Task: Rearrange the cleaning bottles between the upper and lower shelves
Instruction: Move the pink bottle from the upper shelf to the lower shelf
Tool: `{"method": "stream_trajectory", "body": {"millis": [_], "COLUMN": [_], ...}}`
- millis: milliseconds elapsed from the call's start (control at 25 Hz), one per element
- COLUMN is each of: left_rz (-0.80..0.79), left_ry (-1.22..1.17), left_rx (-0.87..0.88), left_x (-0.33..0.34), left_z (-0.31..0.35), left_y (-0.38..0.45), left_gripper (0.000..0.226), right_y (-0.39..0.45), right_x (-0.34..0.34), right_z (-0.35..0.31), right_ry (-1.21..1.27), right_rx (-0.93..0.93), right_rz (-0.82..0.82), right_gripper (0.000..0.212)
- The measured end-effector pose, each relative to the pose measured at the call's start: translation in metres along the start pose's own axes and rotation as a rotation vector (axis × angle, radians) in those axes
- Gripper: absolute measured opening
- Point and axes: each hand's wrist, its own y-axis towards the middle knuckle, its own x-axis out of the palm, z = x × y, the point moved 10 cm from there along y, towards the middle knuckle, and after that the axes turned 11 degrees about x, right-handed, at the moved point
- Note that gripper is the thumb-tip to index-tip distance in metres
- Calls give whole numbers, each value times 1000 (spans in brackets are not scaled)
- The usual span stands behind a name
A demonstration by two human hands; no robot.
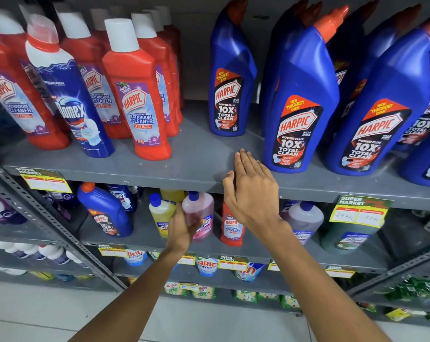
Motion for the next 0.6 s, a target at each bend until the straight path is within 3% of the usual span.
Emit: {"method": "stream_trajectory", "body": {"millis": [600], "left_rz": [132], "left_ry": [-17], "left_rx": [75], "left_x": [-21], "left_z": [20], "left_y": [-25], "left_gripper": [72], "right_y": [-1], "right_x": [2], "right_z": [-1], "right_ry": [64], "right_rx": [-31], "right_rz": [35], "right_gripper": [59]}}
